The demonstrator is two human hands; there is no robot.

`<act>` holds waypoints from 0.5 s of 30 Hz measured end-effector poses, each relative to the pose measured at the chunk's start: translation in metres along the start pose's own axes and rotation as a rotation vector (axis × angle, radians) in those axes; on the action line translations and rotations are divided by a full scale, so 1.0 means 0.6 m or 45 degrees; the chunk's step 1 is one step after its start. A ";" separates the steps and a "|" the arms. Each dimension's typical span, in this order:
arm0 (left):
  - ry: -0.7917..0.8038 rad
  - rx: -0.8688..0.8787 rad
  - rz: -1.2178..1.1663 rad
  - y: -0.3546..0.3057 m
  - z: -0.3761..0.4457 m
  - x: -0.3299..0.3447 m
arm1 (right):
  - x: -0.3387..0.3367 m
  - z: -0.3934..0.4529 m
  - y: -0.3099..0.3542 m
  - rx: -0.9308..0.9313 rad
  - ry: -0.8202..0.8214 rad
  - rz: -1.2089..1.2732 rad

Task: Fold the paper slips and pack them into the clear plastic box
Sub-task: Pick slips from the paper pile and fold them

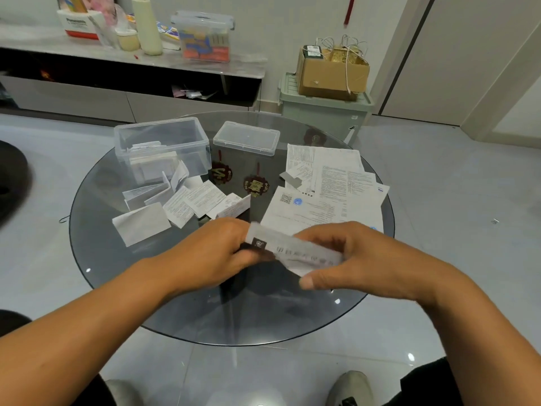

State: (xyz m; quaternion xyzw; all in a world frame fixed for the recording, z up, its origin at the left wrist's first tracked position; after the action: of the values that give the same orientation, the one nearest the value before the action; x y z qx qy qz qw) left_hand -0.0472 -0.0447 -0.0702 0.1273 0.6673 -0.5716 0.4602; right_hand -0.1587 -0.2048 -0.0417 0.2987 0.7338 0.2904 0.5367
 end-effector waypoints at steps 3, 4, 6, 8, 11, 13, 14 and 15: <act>-0.028 -0.053 -0.102 -0.001 -0.005 0.003 | -0.029 -0.003 -0.018 0.012 -0.052 0.131; -0.031 -0.068 -0.152 -0.003 -0.007 0.005 | -0.039 -0.002 -0.025 0.020 -0.100 0.188; -0.047 -0.136 -0.236 -0.004 -0.010 0.008 | -0.050 0.004 -0.035 0.058 -0.185 0.282; -0.061 -0.226 -0.302 -0.002 -0.010 0.009 | -0.045 0.012 -0.041 0.118 -0.231 0.357; -0.130 -0.280 -0.396 0.000 -0.005 0.008 | -0.035 0.027 -0.055 0.199 -0.382 0.366; -0.218 -0.288 -0.370 0.003 -0.001 0.003 | -0.033 0.033 -0.060 0.254 -0.506 0.272; -0.258 -0.300 -0.333 0.004 -0.001 0.001 | -0.030 0.034 -0.061 0.280 -0.550 0.222; -0.291 -0.323 -0.297 0.007 -0.001 -0.002 | -0.025 0.036 -0.060 0.299 -0.584 0.173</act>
State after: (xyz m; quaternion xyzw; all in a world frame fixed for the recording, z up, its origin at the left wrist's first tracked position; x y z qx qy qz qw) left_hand -0.0442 -0.0424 -0.0721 -0.0754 0.6875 -0.5432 0.4760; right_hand -0.1386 -0.2375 -0.0649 0.4654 0.5998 0.1635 0.6300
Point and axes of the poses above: each hand's wrist, its own z-axis towards the middle knuckle, its own x-axis out of the palm, y = z × x, the point moved 6 cm from there along z, towards the middle knuckle, and after that the axes turned 3 degrees about -x, right-handed, at the moved point
